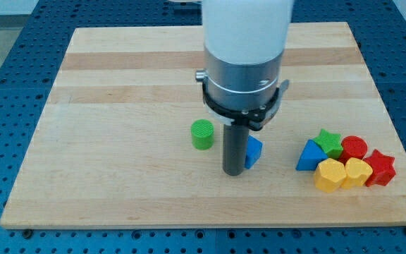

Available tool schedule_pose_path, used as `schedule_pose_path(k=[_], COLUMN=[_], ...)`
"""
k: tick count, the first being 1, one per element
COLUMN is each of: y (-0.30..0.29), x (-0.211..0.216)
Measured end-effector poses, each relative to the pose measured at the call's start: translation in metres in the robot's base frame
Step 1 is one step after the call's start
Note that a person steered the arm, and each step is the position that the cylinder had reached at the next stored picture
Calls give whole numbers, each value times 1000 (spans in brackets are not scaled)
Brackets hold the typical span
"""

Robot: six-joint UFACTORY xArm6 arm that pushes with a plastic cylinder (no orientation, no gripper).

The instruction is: Place the blue cube left to the blue triangle

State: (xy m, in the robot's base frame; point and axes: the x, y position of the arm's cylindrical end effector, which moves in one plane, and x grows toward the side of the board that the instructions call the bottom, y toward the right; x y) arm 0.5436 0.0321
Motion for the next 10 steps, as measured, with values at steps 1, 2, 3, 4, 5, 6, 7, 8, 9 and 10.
schedule_pose_path(k=[1,2,3,4,5,6,7,8,9,10], y=[0,-4,-16,-16,-16,8,29,30,30,9], x=[7,11,7,-53,-55,-54,-49,-49,-50,-55])
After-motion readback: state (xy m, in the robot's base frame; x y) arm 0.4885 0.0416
